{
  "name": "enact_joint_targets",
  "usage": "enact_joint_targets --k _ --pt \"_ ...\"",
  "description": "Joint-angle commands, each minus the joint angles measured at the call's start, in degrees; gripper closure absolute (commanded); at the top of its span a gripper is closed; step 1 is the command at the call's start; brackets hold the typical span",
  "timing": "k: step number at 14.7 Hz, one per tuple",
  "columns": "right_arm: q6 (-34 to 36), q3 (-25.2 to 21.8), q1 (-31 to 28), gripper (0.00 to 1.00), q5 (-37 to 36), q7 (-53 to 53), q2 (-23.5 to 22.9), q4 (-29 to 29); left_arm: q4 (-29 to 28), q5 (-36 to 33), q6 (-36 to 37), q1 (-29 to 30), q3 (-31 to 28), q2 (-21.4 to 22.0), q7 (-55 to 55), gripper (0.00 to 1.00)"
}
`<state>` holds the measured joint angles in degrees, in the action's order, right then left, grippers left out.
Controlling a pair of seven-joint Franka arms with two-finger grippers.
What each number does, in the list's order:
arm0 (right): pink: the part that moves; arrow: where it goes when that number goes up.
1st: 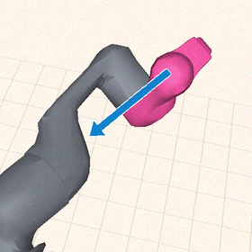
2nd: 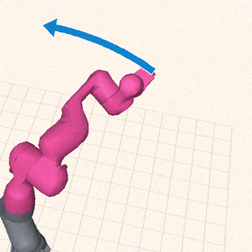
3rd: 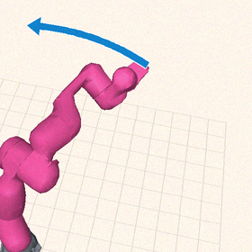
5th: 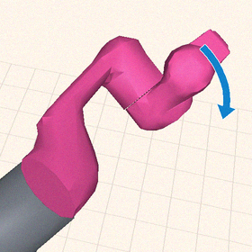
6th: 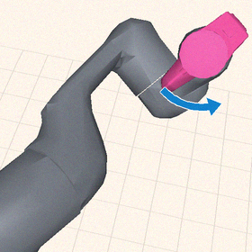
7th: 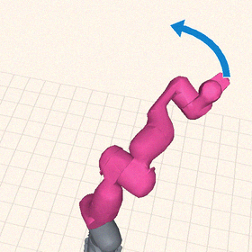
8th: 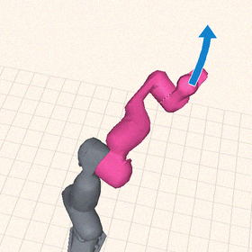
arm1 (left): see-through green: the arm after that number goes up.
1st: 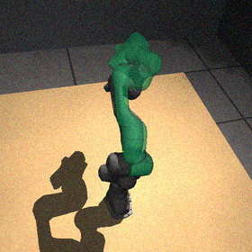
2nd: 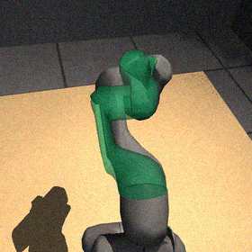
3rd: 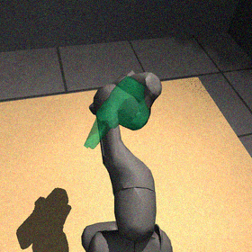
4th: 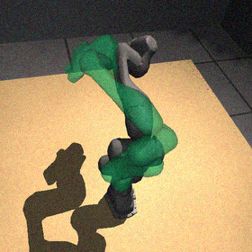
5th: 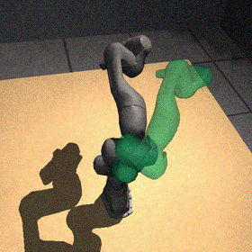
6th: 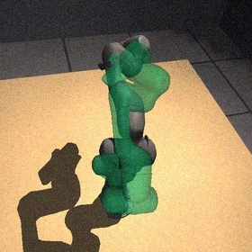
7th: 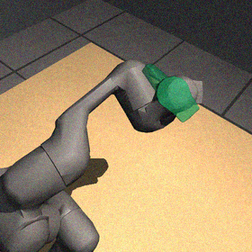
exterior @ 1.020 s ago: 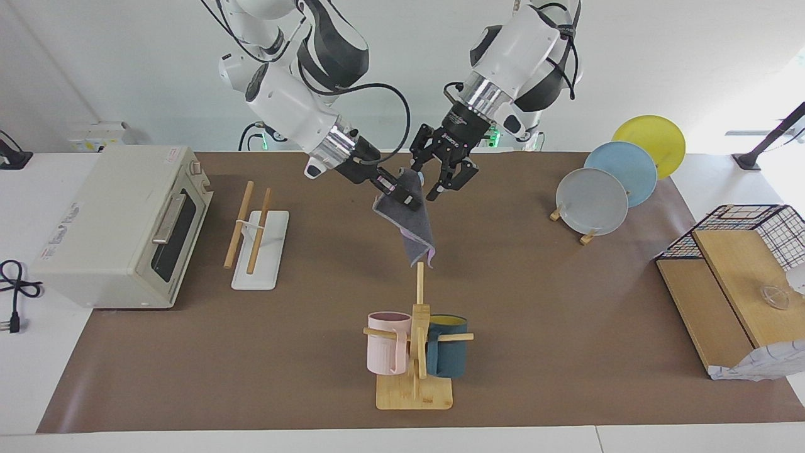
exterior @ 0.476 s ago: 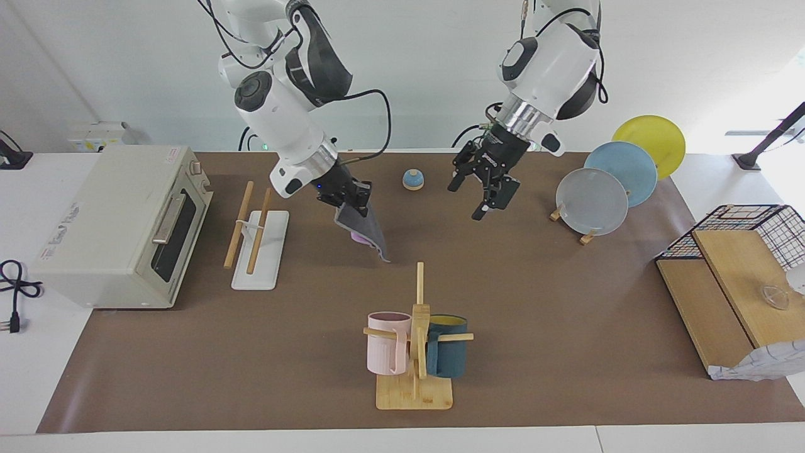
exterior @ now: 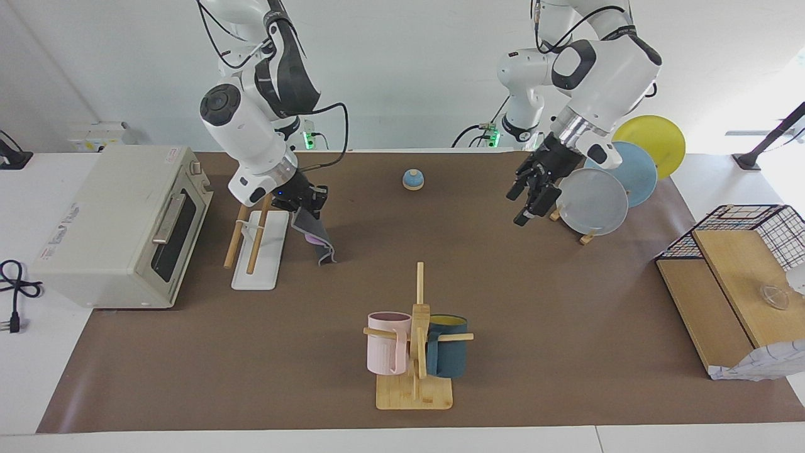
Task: Fold towel and hang on rack
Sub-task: 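Open the left gripper while the right gripper carries the towel away, then drape the towel over the wooden rods with the right gripper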
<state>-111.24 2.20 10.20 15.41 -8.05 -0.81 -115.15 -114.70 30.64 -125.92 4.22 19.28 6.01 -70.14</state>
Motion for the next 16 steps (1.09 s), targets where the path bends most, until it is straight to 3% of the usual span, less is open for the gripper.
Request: enact_joint_targets --k 1,7,9,10,12,16 --pt "-1.5 0.5 -2.5 1.00 -3.9 2.7 3.8 -6.2 -0.5 -4.0 4.9 3.8 0.4 1.8 13.3 0.00" --pt "-2.9 0.5 -4.7 1.00 -12.2 5.6 3.8 -6.3 6.2 -19.5 15.4 6.8 0.4 -0.3 38.0 0.00" --pt "-2.8 0.5 -4.9 1.00 -15.8 6.7 3.8 -6.3 11.6 -25.5 21.5 6.5 0.5 -2.2 42.8 0.00" --pt "-2.1 0.5 -6.3 1.00 -19.0 7.3 3.7 -6.1 18.7 -30.4 28.7 5.7 0.5 -5.5 51.1 0.00" --pt "-0.9 0.5 -7.2 1.00 -21.5 8.7 3.7 -5.8 23.1 -33.5 33.7 3.4 -0.1 -7.3 56.6 0.00" --pt "1.6 0.5 -7.4 1.00 -24.4 9.0 3.2 -3.3 28.0 -33.4 40.2 -6.3 -11.4 -9.1 64.1 0.00"
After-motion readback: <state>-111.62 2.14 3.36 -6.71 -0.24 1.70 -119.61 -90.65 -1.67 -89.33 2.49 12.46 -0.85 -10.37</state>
